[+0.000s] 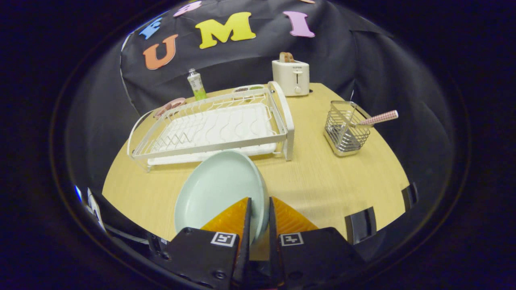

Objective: Take the plate from the dish rack, then take the spoon from the basket and place it into the plate.

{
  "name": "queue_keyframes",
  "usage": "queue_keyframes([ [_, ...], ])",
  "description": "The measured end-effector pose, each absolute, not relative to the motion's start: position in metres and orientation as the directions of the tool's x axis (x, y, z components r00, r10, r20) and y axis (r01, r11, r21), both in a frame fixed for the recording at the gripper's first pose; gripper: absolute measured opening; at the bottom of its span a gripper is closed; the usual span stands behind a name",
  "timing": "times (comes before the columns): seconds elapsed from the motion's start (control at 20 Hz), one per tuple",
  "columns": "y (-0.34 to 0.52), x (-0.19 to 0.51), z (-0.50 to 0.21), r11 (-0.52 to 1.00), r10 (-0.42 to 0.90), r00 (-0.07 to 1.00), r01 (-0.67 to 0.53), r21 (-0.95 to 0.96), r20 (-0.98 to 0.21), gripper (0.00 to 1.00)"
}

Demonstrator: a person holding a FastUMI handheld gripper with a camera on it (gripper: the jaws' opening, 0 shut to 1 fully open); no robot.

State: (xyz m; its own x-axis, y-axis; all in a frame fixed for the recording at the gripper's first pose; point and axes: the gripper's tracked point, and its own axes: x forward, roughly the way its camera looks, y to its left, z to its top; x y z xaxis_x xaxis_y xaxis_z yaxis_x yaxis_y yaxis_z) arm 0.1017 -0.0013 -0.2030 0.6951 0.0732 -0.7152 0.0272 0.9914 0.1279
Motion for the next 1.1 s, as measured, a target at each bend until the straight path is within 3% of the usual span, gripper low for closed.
queue_keyframes([
  [0.45, -0.021, 0.104, -0.249, 0.997, 0.011, 0.677, 0.045, 0.056, -0.736, 0.33],
  [0.55, -0.023, 0.104, -0.242, 0.997, 0.012, 0.701, 0.044, 0.061, -0.713, 0.30],
  [0.75, -0.040, 0.112, -0.217, 0.996, 0.030, 0.759, 0.034, 0.086, -0.650, 0.35],
  [1.1, -0.120, 0.127, -0.171, 0.990, -0.074, 0.856, 0.126, 0.067, -0.511, 0.74],
])
